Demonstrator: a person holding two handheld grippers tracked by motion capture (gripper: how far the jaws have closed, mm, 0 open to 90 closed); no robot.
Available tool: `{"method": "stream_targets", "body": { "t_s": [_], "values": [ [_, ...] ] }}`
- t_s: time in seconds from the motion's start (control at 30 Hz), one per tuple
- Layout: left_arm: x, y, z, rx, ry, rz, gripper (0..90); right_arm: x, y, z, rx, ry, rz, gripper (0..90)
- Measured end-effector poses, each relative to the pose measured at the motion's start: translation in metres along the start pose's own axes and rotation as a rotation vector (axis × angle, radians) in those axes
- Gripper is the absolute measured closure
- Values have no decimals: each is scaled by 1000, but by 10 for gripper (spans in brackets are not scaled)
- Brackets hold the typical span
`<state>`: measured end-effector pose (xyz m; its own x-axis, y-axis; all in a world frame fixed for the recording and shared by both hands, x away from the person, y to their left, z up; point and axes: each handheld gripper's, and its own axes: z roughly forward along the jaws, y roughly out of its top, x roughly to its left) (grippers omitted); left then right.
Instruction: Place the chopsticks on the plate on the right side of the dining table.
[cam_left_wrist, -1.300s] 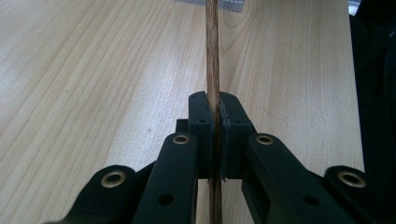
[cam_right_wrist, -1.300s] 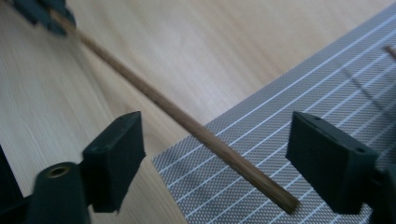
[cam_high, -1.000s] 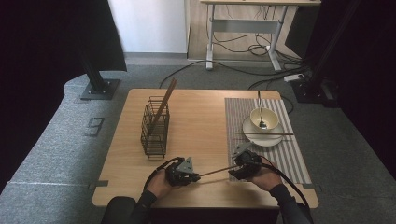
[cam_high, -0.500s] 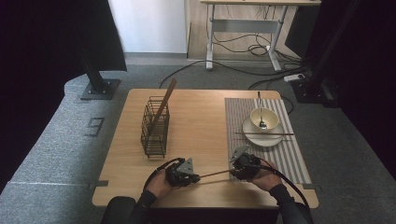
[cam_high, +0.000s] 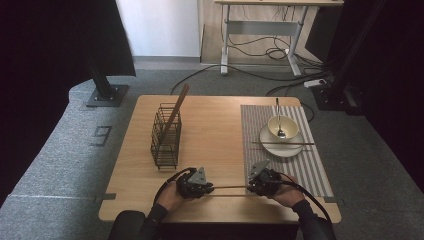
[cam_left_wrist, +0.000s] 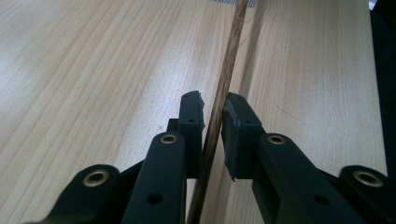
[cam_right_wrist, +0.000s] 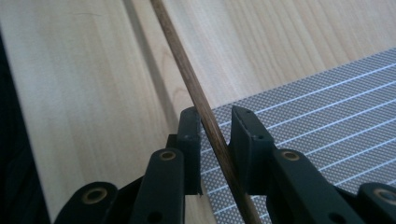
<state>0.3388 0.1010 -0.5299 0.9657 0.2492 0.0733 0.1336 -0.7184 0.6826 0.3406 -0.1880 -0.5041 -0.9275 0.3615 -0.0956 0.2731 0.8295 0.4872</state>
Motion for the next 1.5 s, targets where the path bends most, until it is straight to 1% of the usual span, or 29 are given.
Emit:
{"method": "stream_targets", "body": {
  "t_s": [0.07,0.17,0.2,0.33,0.4,0.57,0.7,0.77,0.8,0.83,0.97,1.1,1.13,1.27,1.33,1.5],
  "values": [
    [0,0,-1,-8,11,-3,756,1,-1,-2,-7,20,-4,760],
    [2,-1,-2,-19,28,-10,729,3,-2,-4,-19,54,-29,790],
    [2,-1,-3,-17,32,-8,716,5,-2,-5,-28,72,-47,803],
    [2,-2,-4,-23,73,-19,662,9,-2,-9,-43,122,-75,836],
    [3,-2,-5,-23,94,-29,623,10,-1,-10,-47,126,-79,837],
    [6,-4,-7,-46,154,-87,469,7,-3,-13,-58,102,-61,837],
    [9,-5,-10,-70,198,-146,330,3,-4,-15,-60,64,-25,836],
    [11,-6,-11,-75,219,-177,263,1,-6,-15,-57,51,-7,836],
    [12,-7,-11,-75,225,-187,237,-1,-7,-16,-52,39,9,836],
    [12,-7,-11,-76,231,-195,223,-2,-7,-16,-52,33,15,836],
    [12,-8,-9,-76,238,-216,165,-7,-12,-18,-56,15,55,836],
    [11,-8,-5,-51,246,-220,125,-12,-14,-21,-64,-7,93,836],
    [11,-9,-3,-45,244,-224,118,-13,-15,-21,-67,-11,98,836],
    [11,-10,-1,-41,235,-243,70,-19,-18,-25,-83,-28,150,836],
    [12,-11,0,-35,232,-253,44,-22,-19,-26,-84,-39,168,836],
    [12,-14,1,-24,226,-263,24,-32,-23,-30,-89,-67,223,836]
  ]
}}
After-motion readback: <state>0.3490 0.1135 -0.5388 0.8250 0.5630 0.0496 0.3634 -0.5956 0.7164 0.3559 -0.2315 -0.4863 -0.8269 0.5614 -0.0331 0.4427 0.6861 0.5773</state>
